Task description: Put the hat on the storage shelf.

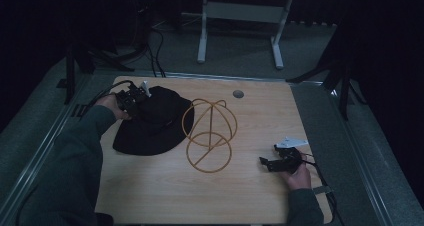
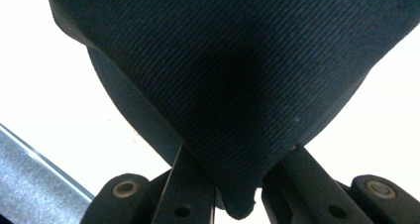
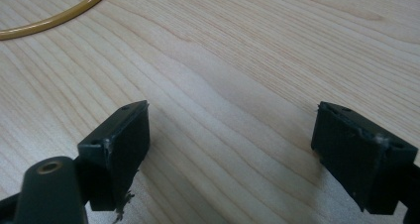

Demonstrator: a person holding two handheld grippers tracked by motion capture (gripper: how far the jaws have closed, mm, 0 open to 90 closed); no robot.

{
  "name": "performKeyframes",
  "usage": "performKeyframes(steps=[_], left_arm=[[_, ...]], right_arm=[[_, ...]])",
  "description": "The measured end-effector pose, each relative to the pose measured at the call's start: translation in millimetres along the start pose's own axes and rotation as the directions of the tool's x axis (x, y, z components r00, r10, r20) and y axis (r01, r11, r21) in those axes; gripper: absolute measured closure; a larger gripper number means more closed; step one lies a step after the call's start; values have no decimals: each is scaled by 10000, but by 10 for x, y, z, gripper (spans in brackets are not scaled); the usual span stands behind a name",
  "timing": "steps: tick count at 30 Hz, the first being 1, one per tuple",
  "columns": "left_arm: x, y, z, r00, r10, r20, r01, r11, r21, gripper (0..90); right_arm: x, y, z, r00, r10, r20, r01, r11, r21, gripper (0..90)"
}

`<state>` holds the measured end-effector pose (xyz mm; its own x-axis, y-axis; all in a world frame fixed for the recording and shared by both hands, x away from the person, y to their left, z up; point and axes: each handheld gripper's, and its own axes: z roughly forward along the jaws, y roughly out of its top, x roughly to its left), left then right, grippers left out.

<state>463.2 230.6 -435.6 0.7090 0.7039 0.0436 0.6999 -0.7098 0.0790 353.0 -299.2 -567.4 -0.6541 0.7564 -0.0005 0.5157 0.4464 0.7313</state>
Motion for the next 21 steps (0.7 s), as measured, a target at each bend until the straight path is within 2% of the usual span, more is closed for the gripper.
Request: performKeyframes(steps=[1, 4, 8, 21], left_arm=[[-26, 5, -22, 9998, 42, -180, -43, 10000, -77, 867], [-68, 15, -60, 9999, 95, -140, -99, 9996, -259, 868], [-98, 31, -94, 9997, 174, -174, -178, 9995, -249, 869], [-119, -12, -237, 9995, 217, 226, -199, 9969, -757, 870]], right_arm=[[0, 0, 0, 10000, -1, -1, 1, 10000, -1, 150], [0, 0, 0, 10000, -2, -1, 2, 10000, 0, 150], [0, 0, 0, 10000, -6, 0, 6, 10000, -1, 150], [0, 0, 0, 10000, -6, 0, 6, 10000, -1, 150]])
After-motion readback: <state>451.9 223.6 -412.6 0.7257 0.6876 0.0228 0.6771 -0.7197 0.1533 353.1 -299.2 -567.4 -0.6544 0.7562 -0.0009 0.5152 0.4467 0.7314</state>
